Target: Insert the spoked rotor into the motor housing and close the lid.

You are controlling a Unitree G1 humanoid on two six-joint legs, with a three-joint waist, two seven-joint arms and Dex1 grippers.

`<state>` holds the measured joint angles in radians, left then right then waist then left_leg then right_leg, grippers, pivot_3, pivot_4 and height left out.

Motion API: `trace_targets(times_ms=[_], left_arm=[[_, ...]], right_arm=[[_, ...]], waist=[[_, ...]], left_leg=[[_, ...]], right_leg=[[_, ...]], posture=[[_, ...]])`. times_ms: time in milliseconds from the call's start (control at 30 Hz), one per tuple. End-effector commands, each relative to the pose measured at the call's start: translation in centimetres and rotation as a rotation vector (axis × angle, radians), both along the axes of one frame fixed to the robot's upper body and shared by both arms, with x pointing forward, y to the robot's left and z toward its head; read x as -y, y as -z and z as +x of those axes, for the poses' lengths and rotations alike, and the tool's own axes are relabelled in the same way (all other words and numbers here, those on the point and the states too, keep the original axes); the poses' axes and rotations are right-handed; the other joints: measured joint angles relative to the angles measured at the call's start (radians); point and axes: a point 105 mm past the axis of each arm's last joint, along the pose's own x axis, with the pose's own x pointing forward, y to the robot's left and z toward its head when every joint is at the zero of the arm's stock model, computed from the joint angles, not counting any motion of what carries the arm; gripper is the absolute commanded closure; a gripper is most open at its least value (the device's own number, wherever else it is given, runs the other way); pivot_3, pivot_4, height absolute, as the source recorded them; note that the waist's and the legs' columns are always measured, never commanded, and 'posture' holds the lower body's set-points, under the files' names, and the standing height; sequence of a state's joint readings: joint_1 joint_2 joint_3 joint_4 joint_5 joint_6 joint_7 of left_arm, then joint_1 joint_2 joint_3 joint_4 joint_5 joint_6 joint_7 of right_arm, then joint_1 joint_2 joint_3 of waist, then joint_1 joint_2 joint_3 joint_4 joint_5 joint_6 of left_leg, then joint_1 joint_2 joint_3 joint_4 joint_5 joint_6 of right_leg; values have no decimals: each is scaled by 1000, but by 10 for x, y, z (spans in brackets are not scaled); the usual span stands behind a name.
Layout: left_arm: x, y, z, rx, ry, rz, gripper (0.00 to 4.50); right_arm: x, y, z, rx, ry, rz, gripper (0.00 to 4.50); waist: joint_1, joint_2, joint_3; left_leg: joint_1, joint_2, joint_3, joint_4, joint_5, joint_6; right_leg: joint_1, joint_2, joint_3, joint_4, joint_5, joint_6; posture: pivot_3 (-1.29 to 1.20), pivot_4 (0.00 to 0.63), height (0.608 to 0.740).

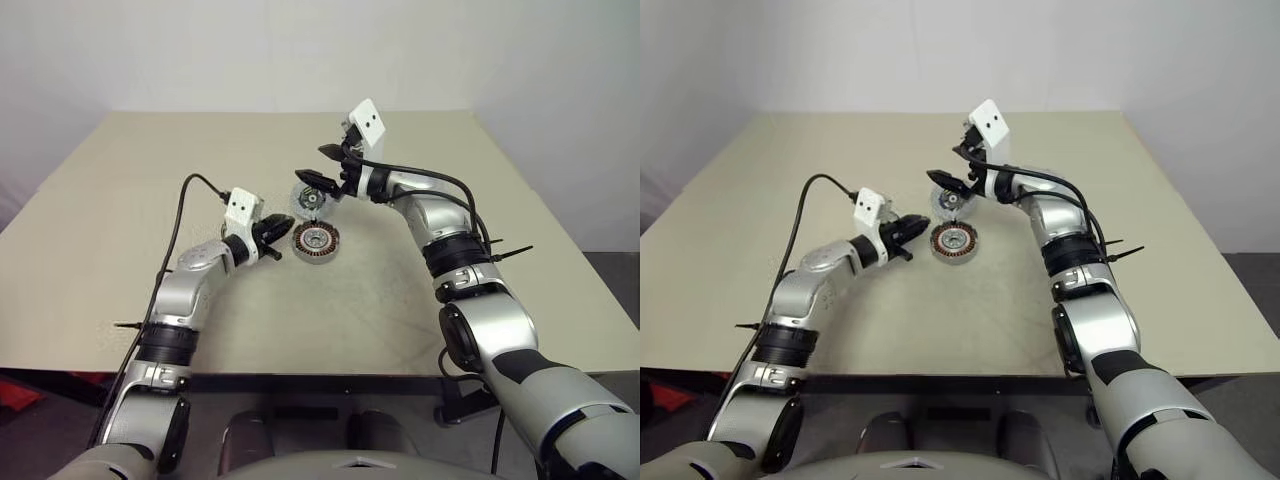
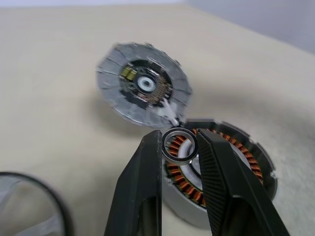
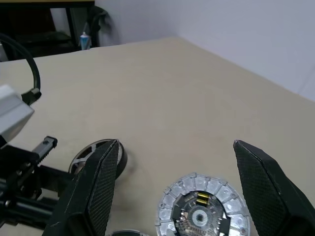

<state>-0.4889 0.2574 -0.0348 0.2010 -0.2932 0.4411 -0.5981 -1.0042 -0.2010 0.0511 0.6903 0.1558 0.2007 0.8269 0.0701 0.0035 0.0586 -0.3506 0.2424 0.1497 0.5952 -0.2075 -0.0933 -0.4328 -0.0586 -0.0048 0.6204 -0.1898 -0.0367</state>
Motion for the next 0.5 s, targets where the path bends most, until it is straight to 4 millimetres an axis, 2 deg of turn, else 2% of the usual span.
trace_targets(times_ms=[33,500], left_arm=[[6,-10,4,40,43,24,3794],[30,-4,6,26,142,53,3794]], right_arm=[[1,-24,0,81,4,22,323],[7,-22,-1,91,22,15,323]], waist=[[0,0,0],[2,0,0]], left_leg=[[0,0,0,0,0,0],[0,0,0,0,0,0]], right_leg=[[0,0,0,0,0,0],[0,0,0,0,0,0]], posture=[[0,0,740],[0,0,740]])
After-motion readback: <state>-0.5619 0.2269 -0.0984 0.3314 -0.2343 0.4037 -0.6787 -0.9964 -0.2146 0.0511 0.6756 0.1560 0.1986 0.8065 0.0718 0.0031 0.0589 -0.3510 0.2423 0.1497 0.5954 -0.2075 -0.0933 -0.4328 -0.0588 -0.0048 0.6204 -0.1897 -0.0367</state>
